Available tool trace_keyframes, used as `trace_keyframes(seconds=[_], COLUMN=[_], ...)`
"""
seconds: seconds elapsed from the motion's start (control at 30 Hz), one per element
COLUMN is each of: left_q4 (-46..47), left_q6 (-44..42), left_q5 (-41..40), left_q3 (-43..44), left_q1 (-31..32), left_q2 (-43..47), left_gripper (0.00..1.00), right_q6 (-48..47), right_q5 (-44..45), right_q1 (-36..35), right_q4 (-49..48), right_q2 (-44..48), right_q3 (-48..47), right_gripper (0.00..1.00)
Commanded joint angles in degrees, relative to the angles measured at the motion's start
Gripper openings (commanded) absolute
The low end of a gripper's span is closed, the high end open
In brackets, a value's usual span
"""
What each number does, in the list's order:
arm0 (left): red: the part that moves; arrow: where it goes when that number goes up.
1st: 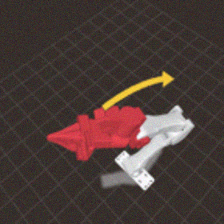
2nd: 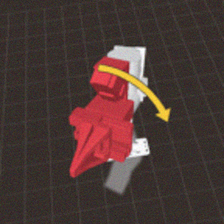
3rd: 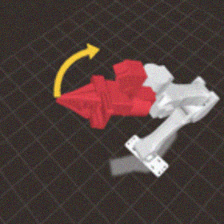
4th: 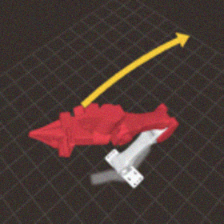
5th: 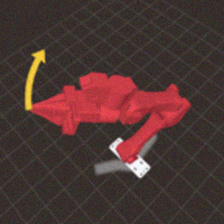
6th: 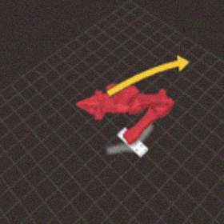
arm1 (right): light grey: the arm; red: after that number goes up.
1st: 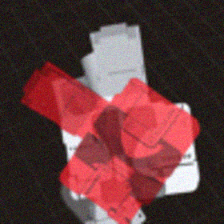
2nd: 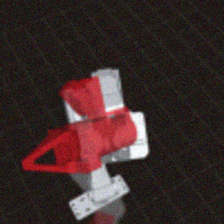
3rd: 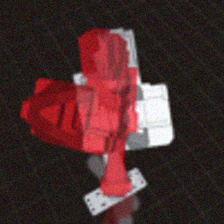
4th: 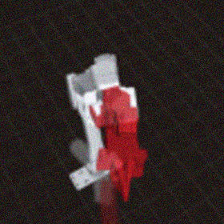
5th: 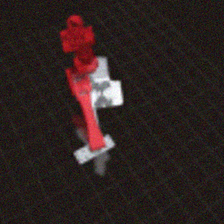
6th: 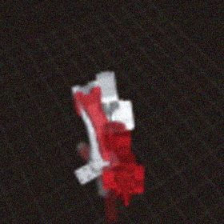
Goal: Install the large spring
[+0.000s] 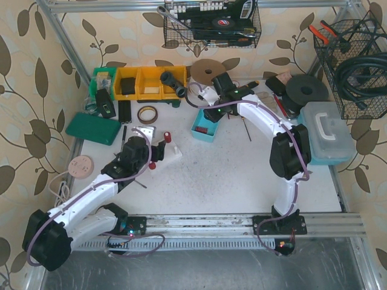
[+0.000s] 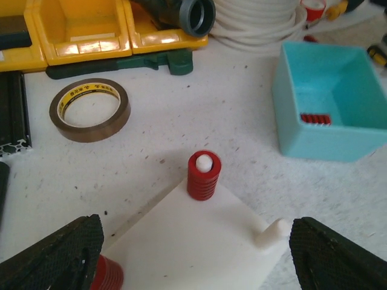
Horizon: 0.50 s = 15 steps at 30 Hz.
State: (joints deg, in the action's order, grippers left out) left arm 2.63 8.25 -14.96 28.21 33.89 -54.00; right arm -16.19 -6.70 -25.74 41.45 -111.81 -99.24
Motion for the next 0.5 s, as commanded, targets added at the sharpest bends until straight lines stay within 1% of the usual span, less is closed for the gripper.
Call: trace_keyframes(seconds=[0.0,0.03,0.07,0.13,0.2,0.27,0.33,0.37,0.47], left_q4=[-11.95,-15.92,-17.48,-17.12,-18.31,-21.42,-24.88,-26.4,-35.47], left_q6=[11.42,14.26,16.88,21.44,25.64,26.67,26.45,26.53,29.83], left_q5=[3.25,4.72,6.51,11.34,14.29,15.8,15.47,14.74,8.28], left_q3=[9.04,10.53,11.12,10.11,9.89,11.6,13.97,15.08,21.33], left_q1=[0.51,0.59,0.55,0.55,0.55,0.53,0.55,0.52,0.48], left_q2=[1.68,2.12,2.92,4.91,7.04,9.16,11.06,11.83,12.51], left_gripper=[0.88,0.88,0.88,0.89,0.9,0.9,0.9,0.9,0.93], right_q6=[-3.45,-3.38,-3.04,-2.26,-0.9,1.2,2.97,3.4,2.6], right_q5=[-0.66,-0.04,0.08,-1.09,-1.32,-2.71,-4.41,-5.51,-5.73], right_q1=[0.25,0.18,0.22,0.21,0.08,0.07,-0.01,-0.09,-0.42], right_q4=[2.66,2.67,2.58,0.69,-0.48,-2.08,-3.52,-2.65,1.16], right_q2=[2.06,2.18,2.45,3.44,3.87,4.31,4.06,3.24,0.39], right_q3=[0.48,0.86,1.36,3.44,4.77,5.47,5.02,3.43,-1.1], right_gripper=[0.46,0.46,0.46,0.46,0.46,0.46,0.46,0.45,0.44])
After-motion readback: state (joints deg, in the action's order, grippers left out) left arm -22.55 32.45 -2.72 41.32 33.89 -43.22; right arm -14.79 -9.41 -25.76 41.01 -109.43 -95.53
